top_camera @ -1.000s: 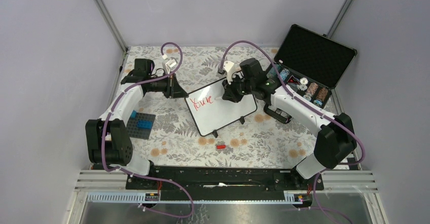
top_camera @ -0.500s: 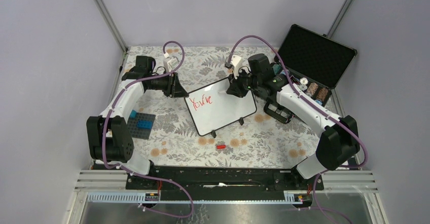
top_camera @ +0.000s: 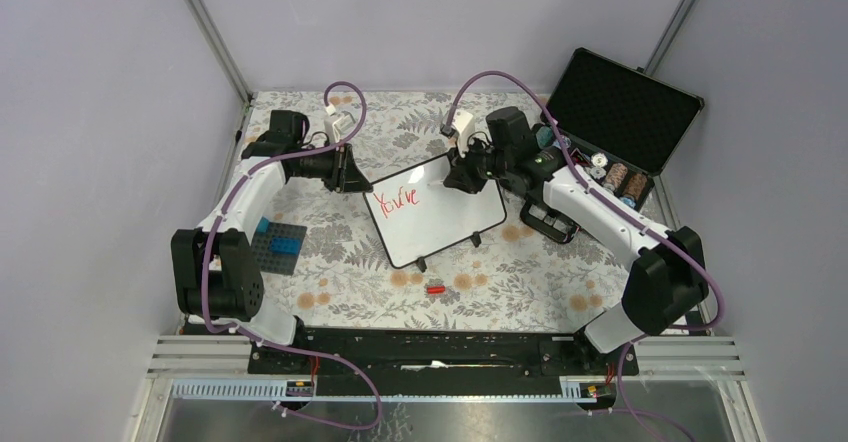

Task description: Write a sentence on the whiteboard

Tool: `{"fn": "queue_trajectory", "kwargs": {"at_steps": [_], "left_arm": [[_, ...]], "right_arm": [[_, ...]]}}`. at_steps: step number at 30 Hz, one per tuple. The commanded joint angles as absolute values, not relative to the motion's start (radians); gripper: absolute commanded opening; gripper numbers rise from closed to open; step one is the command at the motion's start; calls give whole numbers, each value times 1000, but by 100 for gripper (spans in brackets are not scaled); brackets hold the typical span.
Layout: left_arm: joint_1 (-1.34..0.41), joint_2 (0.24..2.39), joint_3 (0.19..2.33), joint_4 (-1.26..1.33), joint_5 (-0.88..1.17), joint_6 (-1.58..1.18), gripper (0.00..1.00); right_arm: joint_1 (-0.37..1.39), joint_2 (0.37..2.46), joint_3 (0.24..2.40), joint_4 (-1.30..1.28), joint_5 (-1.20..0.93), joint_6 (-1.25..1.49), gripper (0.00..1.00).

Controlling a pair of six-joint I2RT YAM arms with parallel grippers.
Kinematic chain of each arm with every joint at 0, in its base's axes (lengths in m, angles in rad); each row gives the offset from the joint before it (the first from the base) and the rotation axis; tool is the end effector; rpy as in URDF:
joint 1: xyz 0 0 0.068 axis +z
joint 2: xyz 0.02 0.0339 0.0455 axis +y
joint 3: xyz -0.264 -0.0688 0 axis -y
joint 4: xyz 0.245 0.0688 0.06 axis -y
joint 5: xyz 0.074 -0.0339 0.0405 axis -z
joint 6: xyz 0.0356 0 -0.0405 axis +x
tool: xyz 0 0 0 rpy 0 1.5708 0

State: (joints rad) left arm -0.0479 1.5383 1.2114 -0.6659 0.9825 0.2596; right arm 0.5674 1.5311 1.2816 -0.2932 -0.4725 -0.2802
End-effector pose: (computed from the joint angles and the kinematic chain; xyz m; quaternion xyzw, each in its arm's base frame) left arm 0.3122 -0.0446 0.2770 0.2623 0.8146 -0.4231 0.2977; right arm 0.2884 0.2030 0.3204 -0.4530 0.7244 0.2701 0.4440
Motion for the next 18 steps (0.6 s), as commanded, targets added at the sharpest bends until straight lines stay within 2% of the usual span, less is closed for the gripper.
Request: {"fn": "queue_trajectory", "kwargs": {"at_steps": [1, 12, 18], "left_arm": [[-54, 1521, 1226, -663, 983, 281, 19], [-55, 1517, 1218, -657, 984, 281, 4], [-58, 1518, 1218, -658, 983, 282, 0]], "right_arm": [[586, 1552, 1316, -255, -478, -282, 0], [590, 1587, 1339, -249, -434, -273, 0], [606, 1598, 1347, -243, -432, -272, 0]]}}
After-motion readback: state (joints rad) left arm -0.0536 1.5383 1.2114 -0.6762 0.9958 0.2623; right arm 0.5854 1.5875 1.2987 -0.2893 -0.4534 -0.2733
